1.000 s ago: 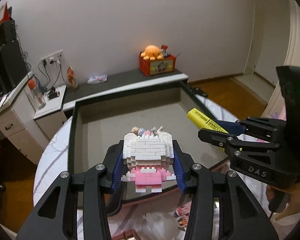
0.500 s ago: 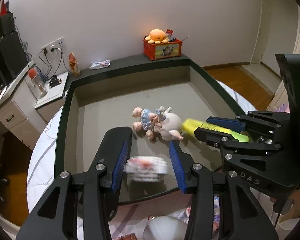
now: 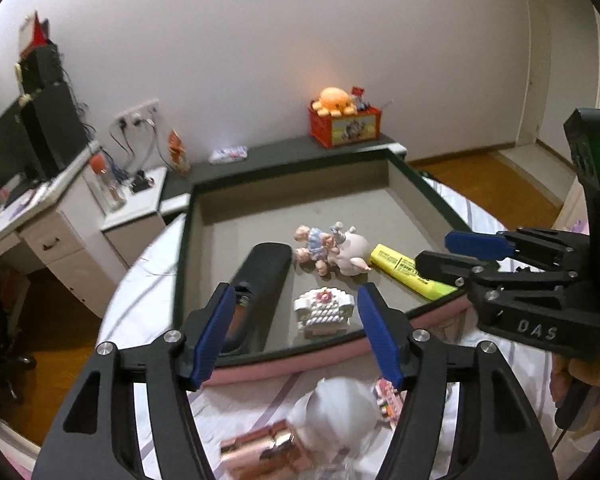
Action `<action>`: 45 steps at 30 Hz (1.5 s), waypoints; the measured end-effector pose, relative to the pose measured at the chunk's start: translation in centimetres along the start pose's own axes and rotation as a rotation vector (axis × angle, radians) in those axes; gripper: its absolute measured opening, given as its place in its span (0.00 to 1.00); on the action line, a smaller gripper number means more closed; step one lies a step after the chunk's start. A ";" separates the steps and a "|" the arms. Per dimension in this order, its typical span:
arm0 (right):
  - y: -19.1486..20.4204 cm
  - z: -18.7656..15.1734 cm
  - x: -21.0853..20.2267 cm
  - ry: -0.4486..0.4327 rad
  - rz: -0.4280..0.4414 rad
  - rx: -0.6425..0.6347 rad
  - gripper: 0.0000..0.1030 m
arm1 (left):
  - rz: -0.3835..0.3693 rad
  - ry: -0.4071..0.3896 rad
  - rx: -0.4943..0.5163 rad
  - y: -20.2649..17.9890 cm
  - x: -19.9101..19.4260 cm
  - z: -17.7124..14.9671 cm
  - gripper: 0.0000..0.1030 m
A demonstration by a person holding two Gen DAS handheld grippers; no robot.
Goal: Organize rigid objects
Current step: 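Open both tools to drop the figure and highlighter into the box, then withdraw both tools from the box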
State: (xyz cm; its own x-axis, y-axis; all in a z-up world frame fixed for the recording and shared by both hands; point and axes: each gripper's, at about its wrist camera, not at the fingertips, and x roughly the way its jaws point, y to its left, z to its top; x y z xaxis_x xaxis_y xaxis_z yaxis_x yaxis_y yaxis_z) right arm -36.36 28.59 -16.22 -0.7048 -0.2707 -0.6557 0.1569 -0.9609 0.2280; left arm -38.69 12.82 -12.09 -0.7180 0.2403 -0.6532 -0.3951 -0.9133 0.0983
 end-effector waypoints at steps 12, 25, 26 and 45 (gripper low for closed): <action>4.6 -2.5 -8.7 -0.201 -0.117 -0.052 0.75 | 0.126 -0.172 -0.066 1.7 -9.6 -3.2 0.99; 7.8 -6.0 -12.4 -0.226 -0.286 -0.076 0.78 | 0.181 -0.146 -0.112 3.3 -13.6 -8.8 1.00; 7.9 -6.3 -12.7 -0.228 -0.295 -0.074 0.78 | 0.186 -0.150 -0.116 3.4 -13.9 -9.1 1.00; 8.4 -8.4 -14.9 -0.210 -0.315 -0.071 0.78 | 0.214 -0.121 -0.119 4.7 -15.6 -12.2 1.00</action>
State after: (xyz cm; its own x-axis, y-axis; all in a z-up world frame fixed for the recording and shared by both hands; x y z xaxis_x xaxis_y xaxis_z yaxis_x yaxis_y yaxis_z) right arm -18.71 24.05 -10.57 -0.8514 0.0494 -0.5222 -0.0480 -0.9987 -0.0161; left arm -22.36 0.73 -10.55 -0.8441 0.0688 -0.5318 -0.1621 -0.9781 0.1308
